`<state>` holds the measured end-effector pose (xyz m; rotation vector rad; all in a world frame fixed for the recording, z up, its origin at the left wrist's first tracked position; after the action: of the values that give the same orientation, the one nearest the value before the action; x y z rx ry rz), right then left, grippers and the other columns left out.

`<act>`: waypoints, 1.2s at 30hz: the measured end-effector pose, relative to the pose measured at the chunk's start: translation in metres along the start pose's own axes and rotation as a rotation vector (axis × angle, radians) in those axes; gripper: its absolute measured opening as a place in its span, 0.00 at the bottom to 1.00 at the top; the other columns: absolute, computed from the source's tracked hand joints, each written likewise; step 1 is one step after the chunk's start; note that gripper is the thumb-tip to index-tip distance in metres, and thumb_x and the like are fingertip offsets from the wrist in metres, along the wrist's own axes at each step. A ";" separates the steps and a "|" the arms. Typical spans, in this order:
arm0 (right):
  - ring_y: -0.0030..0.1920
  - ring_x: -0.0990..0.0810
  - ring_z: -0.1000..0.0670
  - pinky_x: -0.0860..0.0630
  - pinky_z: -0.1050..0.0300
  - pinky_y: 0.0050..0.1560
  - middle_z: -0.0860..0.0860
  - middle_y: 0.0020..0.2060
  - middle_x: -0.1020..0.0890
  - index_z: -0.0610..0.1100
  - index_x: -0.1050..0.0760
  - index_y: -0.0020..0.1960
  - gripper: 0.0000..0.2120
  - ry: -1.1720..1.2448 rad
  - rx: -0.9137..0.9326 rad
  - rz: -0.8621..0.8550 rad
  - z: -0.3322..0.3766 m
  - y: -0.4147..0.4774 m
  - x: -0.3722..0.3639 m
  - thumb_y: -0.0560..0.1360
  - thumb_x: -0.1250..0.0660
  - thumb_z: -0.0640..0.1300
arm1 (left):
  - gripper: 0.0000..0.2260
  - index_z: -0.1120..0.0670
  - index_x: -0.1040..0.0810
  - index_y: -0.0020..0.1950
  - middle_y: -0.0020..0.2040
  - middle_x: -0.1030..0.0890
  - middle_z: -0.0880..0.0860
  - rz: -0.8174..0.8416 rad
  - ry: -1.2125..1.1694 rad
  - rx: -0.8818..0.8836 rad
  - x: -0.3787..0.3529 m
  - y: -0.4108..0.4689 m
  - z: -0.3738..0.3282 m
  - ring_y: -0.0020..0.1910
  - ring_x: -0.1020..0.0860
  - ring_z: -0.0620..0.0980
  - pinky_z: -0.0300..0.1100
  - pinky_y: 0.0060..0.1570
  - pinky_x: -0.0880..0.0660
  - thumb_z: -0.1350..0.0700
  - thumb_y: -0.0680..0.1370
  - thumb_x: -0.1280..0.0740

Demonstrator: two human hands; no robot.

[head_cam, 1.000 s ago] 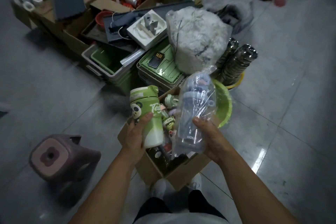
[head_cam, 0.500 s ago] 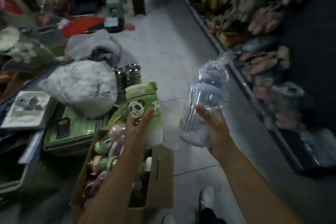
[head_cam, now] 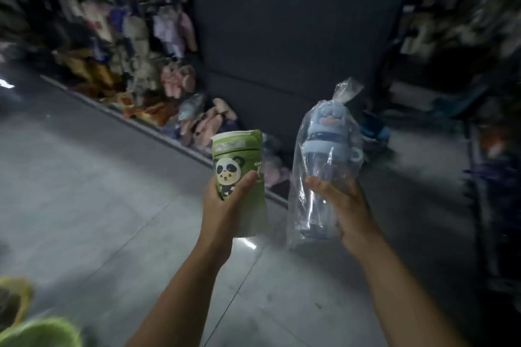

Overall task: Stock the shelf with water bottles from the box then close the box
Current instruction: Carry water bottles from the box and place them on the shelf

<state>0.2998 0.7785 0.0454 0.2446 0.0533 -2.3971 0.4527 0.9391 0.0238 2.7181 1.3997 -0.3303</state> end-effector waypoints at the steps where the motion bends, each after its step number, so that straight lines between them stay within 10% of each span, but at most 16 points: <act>1: 0.52 0.15 0.45 0.20 0.42 0.57 0.45 0.52 0.15 0.47 0.21 0.62 0.27 -0.011 0.020 -0.038 0.012 0.008 0.034 0.64 0.21 0.49 | 0.19 0.52 0.19 0.59 0.51 0.14 0.58 0.054 -0.003 -0.005 -0.038 0.010 0.003 0.49 0.15 0.62 0.56 0.44 0.16 0.45 0.72 0.26; 8: 0.40 0.18 0.62 0.25 0.71 0.36 0.62 0.37 0.17 0.45 0.25 0.54 0.13 -0.118 0.142 -0.245 0.102 0.068 0.243 0.73 0.27 0.36 | 0.31 0.54 0.23 0.63 0.56 0.16 0.61 0.308 -0.051 0.000 -0.277 0.077 0.023 0.54 0.17 0.67 0.67 0.47 0.18 0.36 0.68 0.24; 12: 0.46 0.16 0.56 0.22 0.65 0.42 0.54 0.45 0.16 0.41 0.26 0.60 0.24 -0.179 0.204 -0.340 0.147 0.098 0.332 0.68 0.24 0.47 | 0.33 0.53 0.26 0.65 0.55 0.16 0.56 0.394 -0.030 0.009 -0.391 0.113 0.027 0.50 0.15 0.56 0.54 0.42 0.16 0.39 0.66 0.22; 25: 0.57 0.15 0.48 0.22 0.47 0.60 0.48 0.56 0.14 0.46 0.20 0.62 0.30 -0.275 0.273 -0.713 0.228 0.259 0.547 0.64 0.20 0.56 | 0.43 0.55 0.27 0.68 0.59 0.17 0.60 0.810 -0.089 -0.018 -0.729 0.276 0.040 0.55 0.16 0.64 0.66 0.52 0.19 0.33 0.61 0.19; 31: 0.54 0.15 0.54 0.22 0.52 0.52 0.56 0.54 0.14 0.57 0.22 0.60 0.23 -0.251 0.294 -0.898 0.265 0.313 0.625 0.66 0.21 0.52 | 0.36 0.52 0.21 0.65 0.55 0.14 0.56 0.966 -0.095 -0.005 -0.862 0.336 0.028 0.54 0.15 0.61 0.69 0.56 0.21 0.34 0.64 0.21; 36: 0.53 0.14 0.50 0.20 0.61 0.43 0.51 0.51 0.13 0.48 0.22 0.62 0.21 -0.187 0.308 -1.031 0.276 0.341 0.699 0.70 0.24 0.42 | 0.29 0.46 0.17 0.61 0.56 0.14 0.55 1.071 -0.148 0.047 -0.963 0.359 0.040 0.56 0.16 0.62 0.71 0.57 0.22 0.35 0.65 0.22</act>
<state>-0.0245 0.0337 0.1923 0.1429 -0.3646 -3.4440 0.1950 -0.0441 0.1830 2.9115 -0.1933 -0.4375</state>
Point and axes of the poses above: each hand's wrist, its own y-axis towards the middle knuckle, its own x-axis out of the back of the hand, z = x × y, the point moved 8 cm from there along y, towards the middle knuckle
